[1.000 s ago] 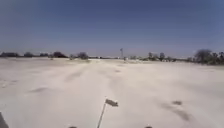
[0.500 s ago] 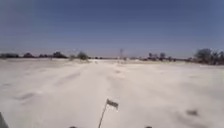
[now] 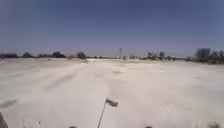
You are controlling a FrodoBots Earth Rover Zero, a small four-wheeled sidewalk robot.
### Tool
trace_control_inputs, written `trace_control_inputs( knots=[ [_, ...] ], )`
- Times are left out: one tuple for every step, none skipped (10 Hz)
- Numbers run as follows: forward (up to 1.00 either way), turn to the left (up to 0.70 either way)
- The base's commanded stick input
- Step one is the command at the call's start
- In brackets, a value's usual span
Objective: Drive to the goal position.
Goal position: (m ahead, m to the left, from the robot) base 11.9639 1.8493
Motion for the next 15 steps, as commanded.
trace_control_inputs(
  knots=[
    [0.70,0.00],
    [0.70,0.00],
    [0.70,0.00],
    [0.70,0.00],
    [0.70,0.00],
    [0.70,0.00],
    [0.70,0.00],
    [0.70,0.00],
    [0.70,0.00],
    [0.70,0.00],
    [0.70,0.00],
    [0.70,0.00],
    [0.70,0.00],
    [0.70,0.00],
    [0.70,0.00]
  ],
)
